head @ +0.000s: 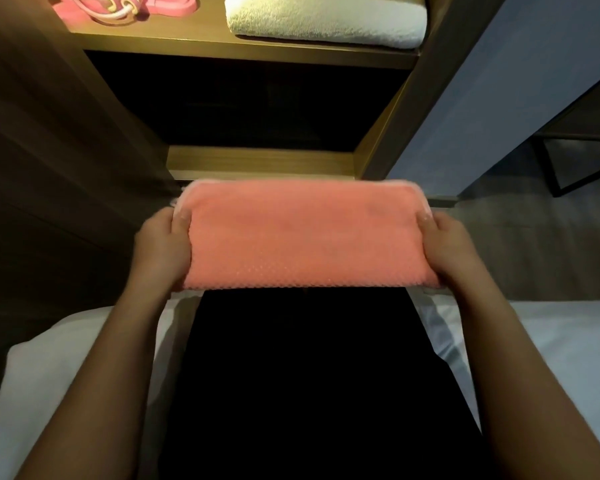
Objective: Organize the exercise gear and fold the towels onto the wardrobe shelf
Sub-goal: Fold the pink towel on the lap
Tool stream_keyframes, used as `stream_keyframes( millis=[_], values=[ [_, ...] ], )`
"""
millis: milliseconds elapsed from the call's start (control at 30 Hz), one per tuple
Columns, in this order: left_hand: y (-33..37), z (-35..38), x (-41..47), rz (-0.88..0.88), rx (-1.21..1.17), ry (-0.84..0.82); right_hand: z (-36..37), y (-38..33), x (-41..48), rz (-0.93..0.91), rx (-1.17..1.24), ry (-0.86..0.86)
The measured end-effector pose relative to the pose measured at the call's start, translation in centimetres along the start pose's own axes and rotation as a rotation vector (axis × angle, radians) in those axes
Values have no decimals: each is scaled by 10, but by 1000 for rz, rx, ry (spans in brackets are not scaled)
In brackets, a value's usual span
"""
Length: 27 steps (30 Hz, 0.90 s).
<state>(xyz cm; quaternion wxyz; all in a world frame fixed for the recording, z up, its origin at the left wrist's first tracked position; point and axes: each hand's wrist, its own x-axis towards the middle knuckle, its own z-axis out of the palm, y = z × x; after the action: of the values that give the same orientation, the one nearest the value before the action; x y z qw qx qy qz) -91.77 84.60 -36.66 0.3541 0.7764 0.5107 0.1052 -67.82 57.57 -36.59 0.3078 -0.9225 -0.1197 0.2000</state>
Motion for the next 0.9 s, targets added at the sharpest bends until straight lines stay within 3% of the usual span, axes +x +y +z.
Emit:
stream_keyframes(
  millis=[167,433,533,633,700,833,900],
  values=[
    [-1,-9,-2,9,-60,-30,-5,2,1,30,64,-23],
    [-46,20,-23,-215,28,-271,23,36,-18,228,50,-234],
    [-40,19,-13,-398,-132,-409,19,33,-6,308,87,-288],
    [-23,20,4,-565,-214,-422,21,21,9,384,187,-355],
    [-17,27,15,-541,-240,-397,26,12,16,384,255,-348],
    [-17,42,25,-458,-296,-85,34,8,21,275,274,-201],
    [-18,48,23,-422,-292,-12,37,11,19,301,274,-206]
  ],
)
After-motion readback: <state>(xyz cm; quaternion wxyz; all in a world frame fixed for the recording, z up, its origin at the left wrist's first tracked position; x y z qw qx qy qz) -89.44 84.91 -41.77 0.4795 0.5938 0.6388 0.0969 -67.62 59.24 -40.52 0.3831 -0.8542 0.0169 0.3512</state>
